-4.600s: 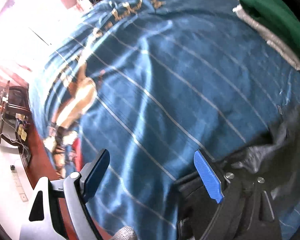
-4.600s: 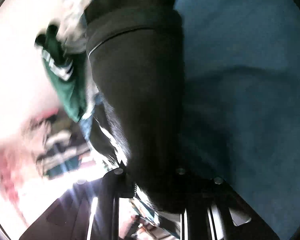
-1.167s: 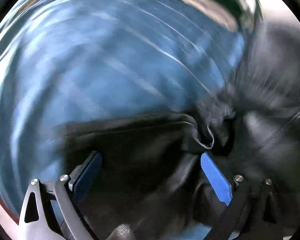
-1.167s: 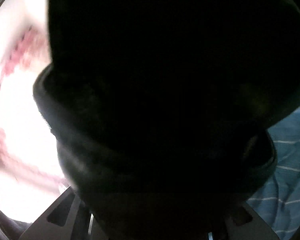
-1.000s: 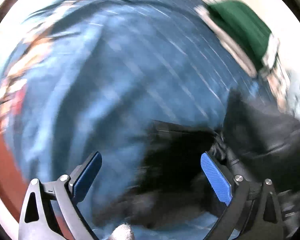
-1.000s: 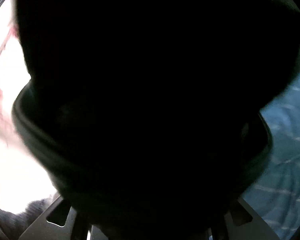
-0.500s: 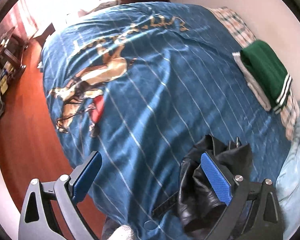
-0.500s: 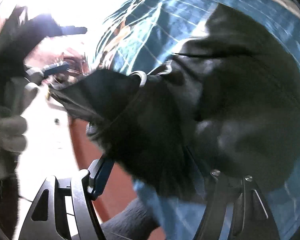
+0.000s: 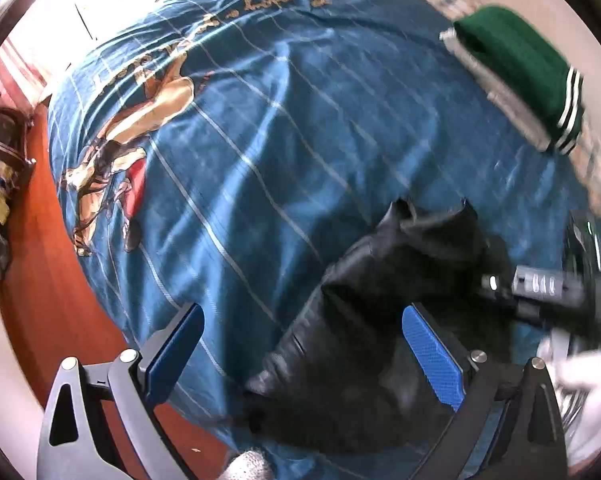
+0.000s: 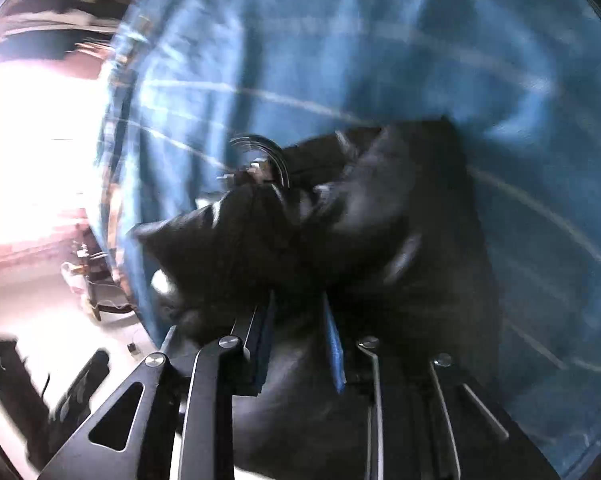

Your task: Fold large clothes

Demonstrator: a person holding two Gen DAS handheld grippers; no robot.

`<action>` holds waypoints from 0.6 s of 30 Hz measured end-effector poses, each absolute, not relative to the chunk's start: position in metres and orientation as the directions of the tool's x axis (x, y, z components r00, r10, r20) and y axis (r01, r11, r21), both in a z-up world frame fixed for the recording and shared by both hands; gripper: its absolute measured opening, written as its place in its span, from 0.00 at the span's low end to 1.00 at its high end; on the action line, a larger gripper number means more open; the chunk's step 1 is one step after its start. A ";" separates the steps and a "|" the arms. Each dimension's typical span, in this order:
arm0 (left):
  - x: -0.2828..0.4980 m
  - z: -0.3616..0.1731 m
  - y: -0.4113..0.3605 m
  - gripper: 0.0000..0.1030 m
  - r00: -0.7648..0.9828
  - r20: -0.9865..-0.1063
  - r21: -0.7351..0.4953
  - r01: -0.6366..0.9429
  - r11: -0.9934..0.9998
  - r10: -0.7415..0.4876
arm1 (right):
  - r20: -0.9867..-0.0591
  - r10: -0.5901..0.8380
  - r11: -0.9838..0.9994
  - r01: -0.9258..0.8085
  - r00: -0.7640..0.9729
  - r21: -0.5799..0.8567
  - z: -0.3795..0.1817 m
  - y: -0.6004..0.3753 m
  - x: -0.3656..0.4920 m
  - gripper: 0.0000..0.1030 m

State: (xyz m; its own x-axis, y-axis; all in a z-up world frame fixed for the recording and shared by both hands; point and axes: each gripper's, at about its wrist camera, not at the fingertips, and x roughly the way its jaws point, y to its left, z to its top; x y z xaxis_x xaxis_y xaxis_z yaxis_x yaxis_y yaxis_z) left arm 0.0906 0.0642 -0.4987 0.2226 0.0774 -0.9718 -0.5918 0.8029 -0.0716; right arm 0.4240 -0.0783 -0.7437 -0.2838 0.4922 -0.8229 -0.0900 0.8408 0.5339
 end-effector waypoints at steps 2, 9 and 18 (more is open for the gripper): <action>0.092 -0.510 0.055 0.99 0.190 -0.976 -0.025 -0.568 0.823 0.102 | -0.797 0.514 0.835 -0.030 -0.318 0.550 -0.749 -0.078 0.432 0.22; 0.075 -0.567 0.031 1.00 0.090 -0.971 0.149 -0.498 0.854 0.222 | -0.784 0.588 0.779 -0.119 -0.199 0.615 -0.691 -0.160 0.438 0.82; 0.065 -0.577 0.049 1.00 0.113 -0.987 0.025 -0.582 0.813 0.112 | -0.476 0.711 0.529 -0.052 -0.517 0.847 -0.813 -0.153 0.427 0.83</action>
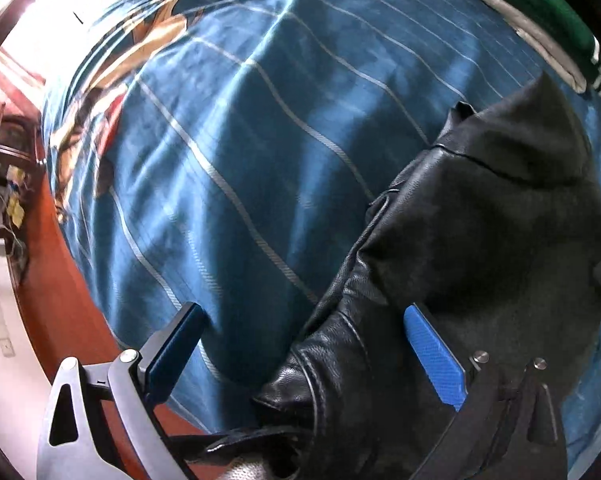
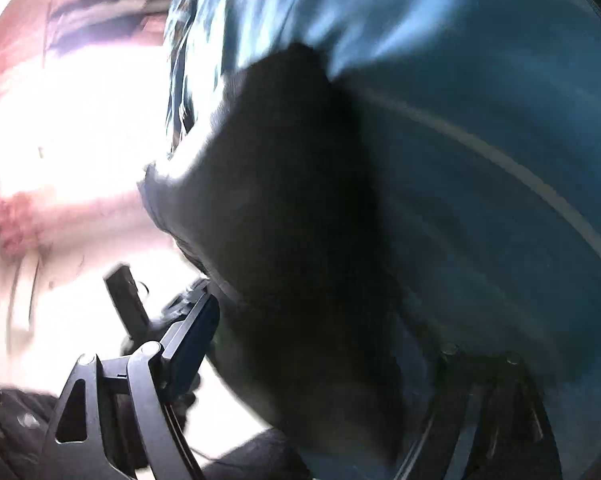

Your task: Fold large clothes

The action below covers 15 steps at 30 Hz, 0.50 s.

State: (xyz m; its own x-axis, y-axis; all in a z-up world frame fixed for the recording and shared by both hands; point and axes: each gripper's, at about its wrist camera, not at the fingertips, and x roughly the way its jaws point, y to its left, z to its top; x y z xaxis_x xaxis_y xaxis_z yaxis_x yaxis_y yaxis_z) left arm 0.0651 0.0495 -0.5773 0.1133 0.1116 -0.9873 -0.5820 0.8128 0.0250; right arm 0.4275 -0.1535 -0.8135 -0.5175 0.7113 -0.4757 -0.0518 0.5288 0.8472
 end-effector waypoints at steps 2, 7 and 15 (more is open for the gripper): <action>0.067 -0.577 0.052 1.00 0.109 -0.988 0.028 -0.579 0.815 0.112 | -0.454 0.707 0.510 -0.055 -0.543 0.859 -0.824 -0.132 0.430 0.83; 0.075 -0.572 0.060 1.00 0.098 -0.983 0.069 -0.573 0.817 0.152 | -0.496 0.704 0.521 -0.103 -0.508 0.847 -0.792 -0.137 0.419 0.67; 0.103 -0.538 0.066 1.00 0.146 -0.970 0.077 -0.569 0.818 0.193 | -0.502 0.801 0.504 -0.084 -0.327 0.859 -0.724 -0.158 0.390 0.45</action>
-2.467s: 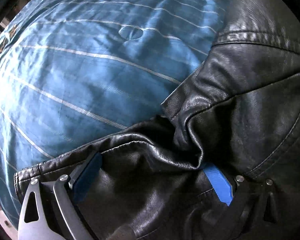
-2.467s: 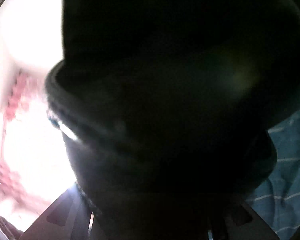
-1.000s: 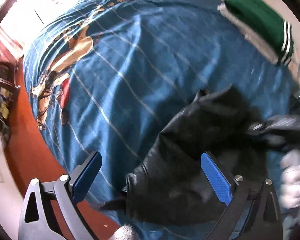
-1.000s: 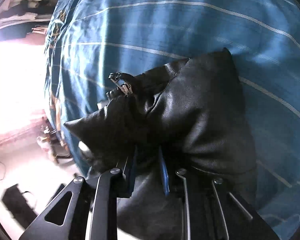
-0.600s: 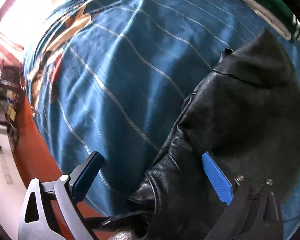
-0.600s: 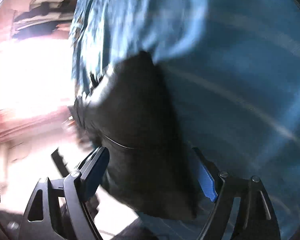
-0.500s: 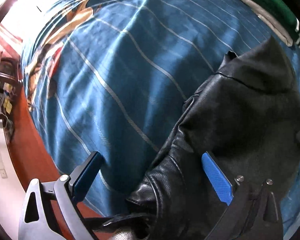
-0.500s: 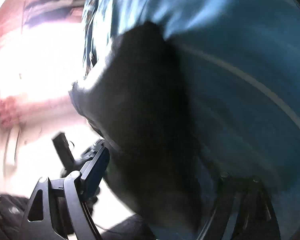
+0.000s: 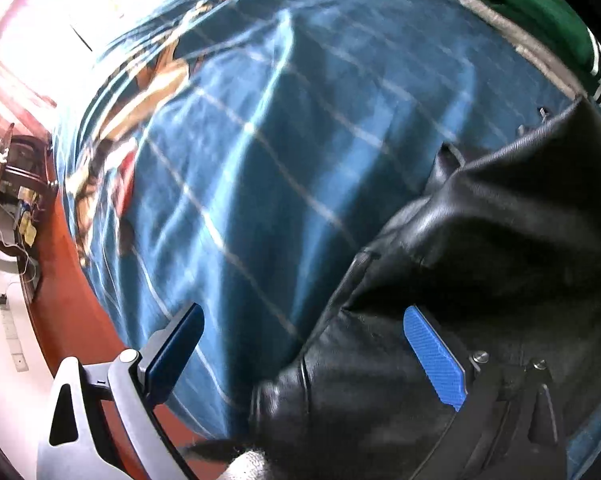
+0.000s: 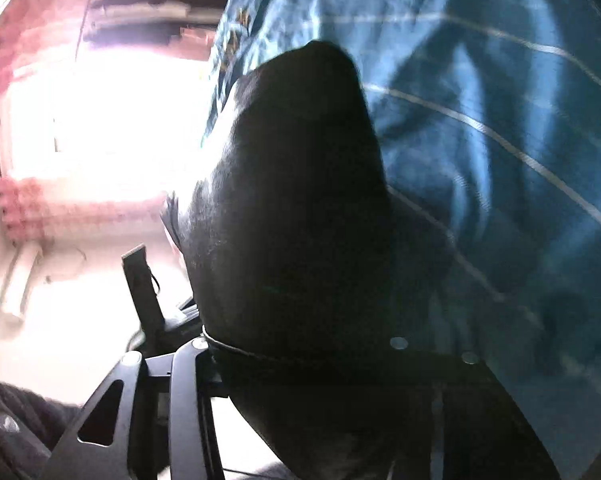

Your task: Fold large clothes

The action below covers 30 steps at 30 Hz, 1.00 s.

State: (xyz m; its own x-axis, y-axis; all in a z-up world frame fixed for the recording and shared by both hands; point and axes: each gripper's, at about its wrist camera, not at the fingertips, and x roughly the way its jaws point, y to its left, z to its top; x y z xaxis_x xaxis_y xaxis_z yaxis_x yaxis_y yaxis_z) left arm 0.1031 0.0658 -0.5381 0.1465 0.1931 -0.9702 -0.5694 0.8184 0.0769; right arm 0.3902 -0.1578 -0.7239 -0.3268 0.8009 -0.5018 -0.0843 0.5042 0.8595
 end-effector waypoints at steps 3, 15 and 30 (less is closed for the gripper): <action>0.117 -0.514 0.068 1.00 0.203 -0.959 0.046 -0.579 0.814 0.199 | -0.459 0.864 0.473 0.016 -0.208 0.881 -0.721 -0.176 0.393 0.44; 0.161 -0.497 0.022 1.00 0.293 -0.935 0.030 -0.502 0.864 0.202 | -0.786 0.616 0.771 0.251 -0.057 0.586 -0.738 -0.273 0.413 0.73; 0.175 -0.564 0.011 1.00 0.219 -0.946 0.122 -0.444 0.888 0.240 | -0.789 0.609 0.793 0.076 -0.084 0.605 -0.737 -0.164 0.502 0.38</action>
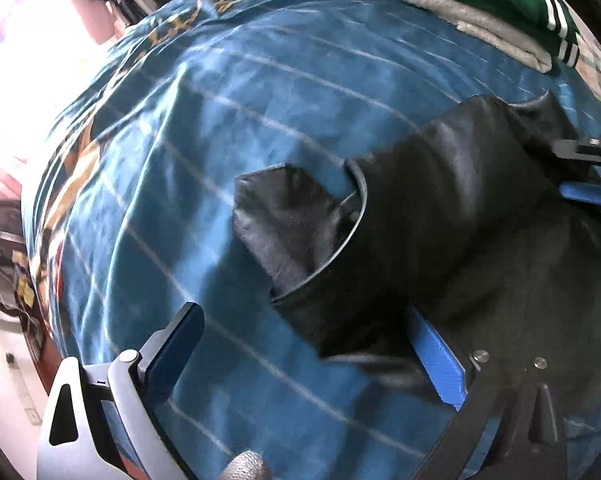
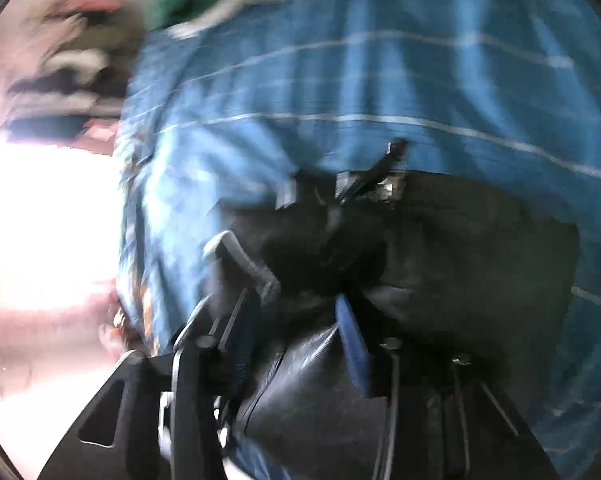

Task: Fold large clothes
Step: 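Lift the folded jacket with both tools and carry it toward the green top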

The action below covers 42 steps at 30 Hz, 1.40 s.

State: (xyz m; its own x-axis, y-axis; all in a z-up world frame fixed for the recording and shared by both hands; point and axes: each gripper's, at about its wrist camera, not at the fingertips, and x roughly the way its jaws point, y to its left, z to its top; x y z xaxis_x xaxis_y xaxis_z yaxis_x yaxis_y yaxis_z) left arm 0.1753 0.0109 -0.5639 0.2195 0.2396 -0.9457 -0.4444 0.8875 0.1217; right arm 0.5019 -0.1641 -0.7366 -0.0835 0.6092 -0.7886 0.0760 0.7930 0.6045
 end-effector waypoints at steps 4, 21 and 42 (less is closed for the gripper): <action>0.160 -0.539 0.021 1.00 0.211 -0.951 0.093 -0.497 0.863 0.224 | -0.819 0.567 0.822 -0.003 -0.092 0.570 -0.713 -0.141 0.503 0.42; 0.196 -0.579 0.066 0.55 0.388 -0.911 -0.389 -0.697 0.602 -0.140 | -0.644 0.765 0.617 0.260 0.027 0.743 -0.732 -0.315 0.402 0.70; 0.199 -0.555 0.077 0.39 0.384 -0.911 -0.386 -0.661 0.644 -0.152 | -0.378 0.926 0.366 0.262 -0.004 0.893 -0.789 -0.228 0.451 0.47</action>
